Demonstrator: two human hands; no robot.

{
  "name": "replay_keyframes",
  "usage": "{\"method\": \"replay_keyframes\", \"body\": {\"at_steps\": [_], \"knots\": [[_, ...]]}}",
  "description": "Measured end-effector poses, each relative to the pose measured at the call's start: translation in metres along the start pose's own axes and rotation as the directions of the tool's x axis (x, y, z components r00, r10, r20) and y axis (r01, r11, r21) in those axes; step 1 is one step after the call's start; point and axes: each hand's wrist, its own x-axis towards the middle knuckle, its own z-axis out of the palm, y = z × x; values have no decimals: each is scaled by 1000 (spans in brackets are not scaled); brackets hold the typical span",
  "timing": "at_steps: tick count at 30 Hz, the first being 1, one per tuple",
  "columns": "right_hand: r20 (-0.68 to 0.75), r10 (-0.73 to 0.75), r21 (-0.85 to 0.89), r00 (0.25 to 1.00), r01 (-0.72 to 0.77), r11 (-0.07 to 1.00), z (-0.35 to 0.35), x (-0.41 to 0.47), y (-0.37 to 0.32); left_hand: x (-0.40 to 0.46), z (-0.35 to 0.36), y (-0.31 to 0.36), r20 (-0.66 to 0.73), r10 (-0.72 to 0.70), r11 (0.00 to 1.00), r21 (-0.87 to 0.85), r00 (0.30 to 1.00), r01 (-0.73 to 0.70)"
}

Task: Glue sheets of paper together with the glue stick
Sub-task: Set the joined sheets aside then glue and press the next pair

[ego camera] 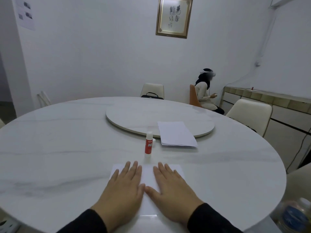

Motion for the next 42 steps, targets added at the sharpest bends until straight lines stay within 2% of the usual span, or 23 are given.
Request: {"method": "replay_keyframes", "body": {"at_steps": [1,5,13,21,26,32,33,34,35,36,37,38,39,41,42], "knots": [[16,19,-12,1000,-19,1000,2,0,1,0,0,0,52,-33,999,25,998,32],[20,77,-8,997,-77,997,4,1,5,-1,-3,-1,77,-53,997,68,996,47],[-4,153,18,988,-153,988,3,-5,5,-5,-2,-6,73,-86,996,39,994,84],[42,196,-20,980,-195,981,-3,-22,17,-9,-6,-14,72,-76,997,32,994,74],[81,206,-83,975,-199,976,-10,-36,20,-11,-15,-25,133,-77,997,24,988,74],[141,304,-212,942,-271,939,-27,-46,34,-10,-18,-32,147,-70,997,21,987,68],[151,312,-181,938,-284,942,-34,-43,37,-9,-17,-32,141,-70,997,20,988,68],[91,324,-72,942,-319,945,-42,-38,39,-7,-16,-31,139,-73,997,17,988,71],[-43,366,90,930,-361,928,-51,-30,39,-5,-16,-30,144,-77,997,13,987,76],[-158,446,290,881,-391,874,-58,-17,39,-2,-16,-30,152,-81,997,12,985,80],[-193,532,490,824,-389,780,-64,-3,41,1,-16,-30,159,-79,997,11,984,79],[-142,614,700,777,-360,617,-67,14,46,4,-17,-30,168,-74,997,9,983,74],[-19,647,868,762,-309,389,-69,32,49,8,-17,-29,177,-69,998,5,982,69],[244,587,966,772,-249,-75,-68,63,52,12,-18,-30,176,-61,998,-9,983,64],[287,568,956,771,-196,-217,-64,77,54,14,-17,-31,166,-58,998,-18,984,62]]}}
